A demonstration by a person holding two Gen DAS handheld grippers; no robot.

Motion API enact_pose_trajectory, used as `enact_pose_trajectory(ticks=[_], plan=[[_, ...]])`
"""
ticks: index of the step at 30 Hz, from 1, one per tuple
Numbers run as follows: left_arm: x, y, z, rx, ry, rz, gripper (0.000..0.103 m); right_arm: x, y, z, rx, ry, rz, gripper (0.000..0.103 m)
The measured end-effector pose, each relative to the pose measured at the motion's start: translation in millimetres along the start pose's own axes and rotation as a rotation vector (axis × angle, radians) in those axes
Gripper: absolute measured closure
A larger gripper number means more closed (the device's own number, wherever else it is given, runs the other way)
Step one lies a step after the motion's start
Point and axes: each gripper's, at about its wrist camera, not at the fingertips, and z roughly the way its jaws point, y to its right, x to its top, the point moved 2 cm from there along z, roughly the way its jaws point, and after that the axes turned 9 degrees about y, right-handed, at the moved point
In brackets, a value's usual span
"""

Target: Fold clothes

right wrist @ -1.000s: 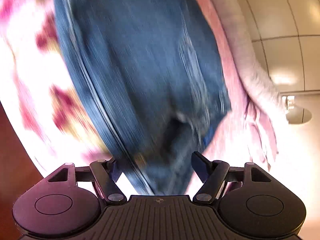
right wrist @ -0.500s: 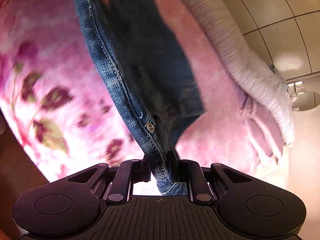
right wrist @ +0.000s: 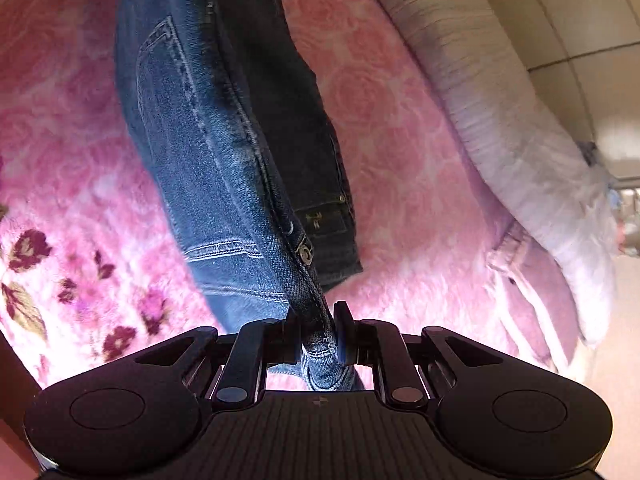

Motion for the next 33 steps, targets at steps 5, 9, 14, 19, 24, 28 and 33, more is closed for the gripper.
enact_pose_trajectory(ticks=[5, 9, 14, 19, 24, 28, 33], plan=[[30.0, -35.1, 66.5, -0.058, -0.136, -0.029, 0.098, 2.8, 42.6, 49.0, 0.118, 0.057, 0.000, 0.089], [51.9, -77.4, 135.8, -0.001, -0.225, -0.083, 0.085, 9.5, 77.6, 105.0, 0.220, 0.087, 0.015, 0.089], [72.4, -105.5, 189.7, 0.237, -0.258, -0.247, 0.069, 10.9, 101.5, 180.3, 0.079, 0.019, 0.045, 0.036], [72.1, -82.8, 185.8, 0.279, -0.257, -0.218, 0.069, 1.7, 105.8, 172.7, 0.040, 0.061, 0.205, 0.036], [33.4, -64.5, 160.8, 0.312, -0.251, -0.304, 0.066, -3.1, 78.1, 140.8, 0.064, 0.121, 0.389, 0.036], [-19.4, -45.0, 156.9, 0.287, -0.272, -0.368, 0.066, 9.1, 47.0, 115.4, 0.049, 0.157, 0.475, 0.036], [-75.9, -31.7, 161.9, 0.280, -0.281, -0.418, 0.064, 42.8, -1.5, 87.5, 0.096, 0.190, 0.532, 0.035]])
